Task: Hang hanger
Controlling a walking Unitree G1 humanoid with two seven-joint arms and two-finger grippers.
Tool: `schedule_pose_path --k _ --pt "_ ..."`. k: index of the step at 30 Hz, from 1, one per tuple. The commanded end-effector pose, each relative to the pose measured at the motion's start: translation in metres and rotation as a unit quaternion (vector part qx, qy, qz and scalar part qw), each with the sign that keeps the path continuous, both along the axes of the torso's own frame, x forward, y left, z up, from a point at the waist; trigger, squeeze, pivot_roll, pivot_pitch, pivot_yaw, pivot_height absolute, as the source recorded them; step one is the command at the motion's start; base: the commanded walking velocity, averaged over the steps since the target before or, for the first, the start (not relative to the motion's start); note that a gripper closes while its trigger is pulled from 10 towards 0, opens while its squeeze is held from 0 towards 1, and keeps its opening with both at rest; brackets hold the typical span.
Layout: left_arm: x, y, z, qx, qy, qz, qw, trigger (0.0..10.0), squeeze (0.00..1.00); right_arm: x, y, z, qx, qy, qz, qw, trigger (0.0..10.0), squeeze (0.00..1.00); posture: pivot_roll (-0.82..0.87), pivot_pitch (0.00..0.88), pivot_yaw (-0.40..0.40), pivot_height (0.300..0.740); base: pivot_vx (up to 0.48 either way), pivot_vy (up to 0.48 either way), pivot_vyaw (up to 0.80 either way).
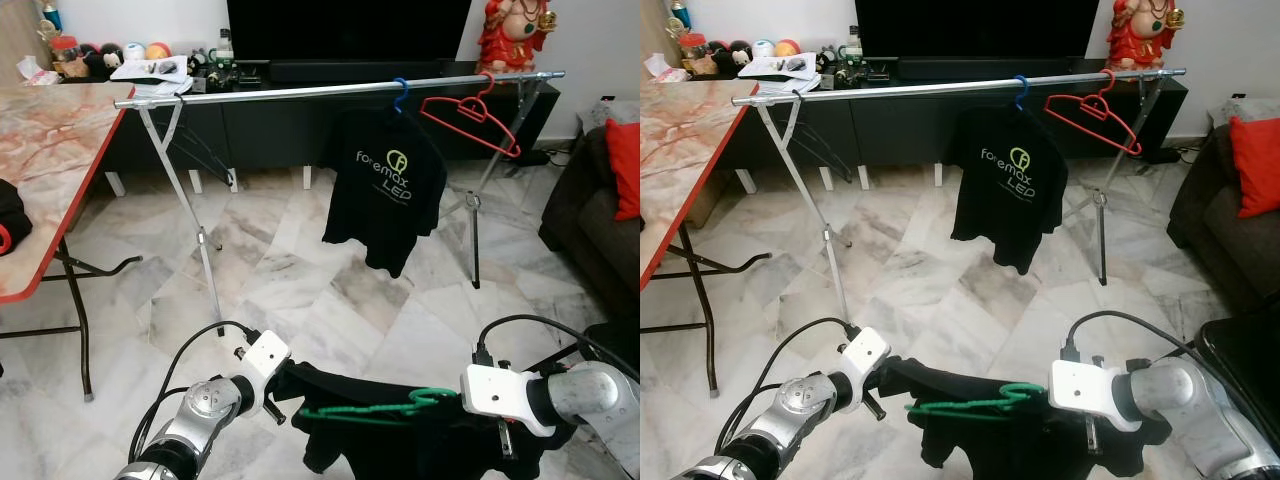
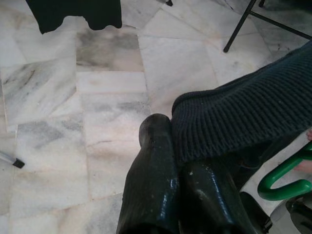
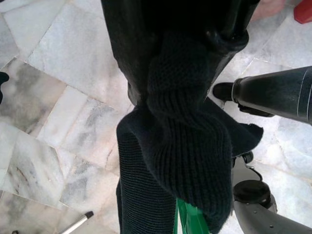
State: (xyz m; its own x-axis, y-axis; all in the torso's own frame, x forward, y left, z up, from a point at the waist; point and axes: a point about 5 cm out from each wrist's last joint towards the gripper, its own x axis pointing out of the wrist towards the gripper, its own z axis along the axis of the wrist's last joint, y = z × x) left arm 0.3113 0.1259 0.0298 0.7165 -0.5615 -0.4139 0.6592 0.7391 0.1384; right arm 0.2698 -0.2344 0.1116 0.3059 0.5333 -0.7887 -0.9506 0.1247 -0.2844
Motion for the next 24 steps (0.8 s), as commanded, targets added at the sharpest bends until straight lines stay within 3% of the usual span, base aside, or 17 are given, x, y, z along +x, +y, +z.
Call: schedule_pose_path --k 1,6,8,16,19,24 --pt "-0.001 0.007 -0.002 0.015 0.006 0.008 1.000 0.0 0.00 0.004 -0.008 0.003 -0.030 -0.018 -0.005 0.999 0.0 0.00 -0.10 0.098 0.002 0.740 0.000 0.000 0.00" --pt "-0.002 0.008 -0.004 0.027 0.008 0.003 1.000 0.0 0.00 0.013 -0.011 0.007 -0.028 -0.061 -0.024 0.997 0.0 0.00 -0.09 0.099 0.002 0.740 0.000 0.000 0.00" --pt "-0.004 0.008 -0.007 0.034 0.014 -0.004 0.999 0.0 0.00 0.019 -0.009 0.013 0.001 -0.083 -0.041 0.996 0.0 0.00 -0.10 0.102 0.002 0.740 0.000 0.000 0.00" --pt "-0.008 0.008 -0.012 0.051 0.020 -0.017 0.998 0.0 0.00 0.021 -0.006 0.016 0.033 -0.088 -0.048 0.994 0.0 0.00 -0.10 0.105 0.001 0.740 0.000 0.000 0.00" --pt "-0.009 0.007 -0.012 0.055 0.020 -0.020 0.998 0.0 0.00 0.018 -0.008 0.010 0.013 -0.079 -0.042 0.996 0.0 0.00 -0.10 0.107 0.002 0.740 0.000 0.000 0.00" --pt "-0.010 0.009 -0.014 0.074 0.018 -0.028 0.997 0.0 0.00 0.017 -0.004 0.013 0.046 -0.075 -0.043 0.995 0.0 0.00 -0.10 0.109 0.003 0.740 0.000 0.000 0.00"
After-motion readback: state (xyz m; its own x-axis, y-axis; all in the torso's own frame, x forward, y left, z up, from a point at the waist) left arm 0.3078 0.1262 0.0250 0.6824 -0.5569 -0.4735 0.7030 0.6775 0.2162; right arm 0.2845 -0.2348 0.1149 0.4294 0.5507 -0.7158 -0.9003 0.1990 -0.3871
